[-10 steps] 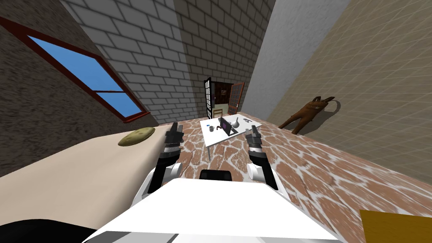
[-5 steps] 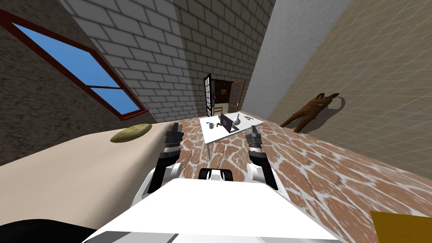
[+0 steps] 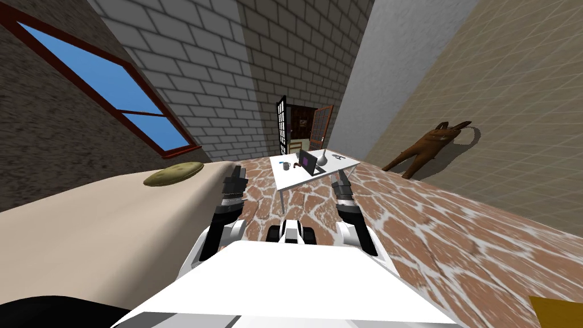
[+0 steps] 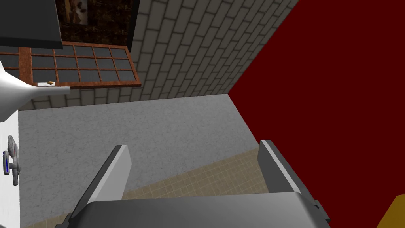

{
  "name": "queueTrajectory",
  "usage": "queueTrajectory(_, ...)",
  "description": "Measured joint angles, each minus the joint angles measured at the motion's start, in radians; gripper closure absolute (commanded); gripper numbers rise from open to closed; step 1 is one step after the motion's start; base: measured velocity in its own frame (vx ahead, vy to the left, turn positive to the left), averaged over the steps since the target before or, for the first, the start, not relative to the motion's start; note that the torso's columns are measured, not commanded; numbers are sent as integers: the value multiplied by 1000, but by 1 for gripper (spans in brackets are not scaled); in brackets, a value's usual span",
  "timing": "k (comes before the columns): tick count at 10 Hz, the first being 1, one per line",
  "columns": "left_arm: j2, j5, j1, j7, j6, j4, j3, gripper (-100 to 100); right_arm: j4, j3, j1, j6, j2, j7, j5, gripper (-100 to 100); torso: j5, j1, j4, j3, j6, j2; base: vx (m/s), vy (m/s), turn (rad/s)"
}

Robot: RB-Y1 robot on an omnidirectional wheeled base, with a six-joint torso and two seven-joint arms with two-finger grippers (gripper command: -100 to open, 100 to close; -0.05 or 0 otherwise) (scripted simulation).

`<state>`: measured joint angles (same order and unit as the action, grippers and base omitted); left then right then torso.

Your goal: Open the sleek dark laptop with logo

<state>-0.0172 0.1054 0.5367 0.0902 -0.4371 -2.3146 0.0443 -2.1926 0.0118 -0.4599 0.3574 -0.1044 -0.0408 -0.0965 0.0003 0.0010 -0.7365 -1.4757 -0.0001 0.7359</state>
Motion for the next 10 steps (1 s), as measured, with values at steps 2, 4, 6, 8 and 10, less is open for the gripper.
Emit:
queueTrajectory(2, 0, 0, 0, 0, 0, 0, 0, 0, 17, -12, -3, -10, -38, 32, -33, -100, 0, -1, -1, -1, 0, 2, 34, 36, 52)
queueTrajectory(4, 0, 0, 0, 0, 0, 0, 0, 0, 35, -27, 4, -25, -74, 64, -67, -100, 0, -1, -2, 0, 0, 3, 33, 37, 75)
queueTrajectory(6, 0, 0, 0, 0, 0, 0, 0, 0, 63, -48, 12, -37, -115, 97, -104, -100, 0, -1, -1, -1, 0, 2, 41, 45, 75)
queueTrajectory(8, 0, 0, 0, 0, 0, 0, 0, 0, 84, -66, 16, -52, -155, 137, -147, -100, 0, -1, -1, -1, 0, 2, 44, 46, 78)
queueTrajectory(10, 0, 0, 0, 0, 0, 0, 0, 0, 112, -89, 21, -65, -199, 177, -191, -100, 0, -1, -2, 0, 0, 2, 38, 39, 84)
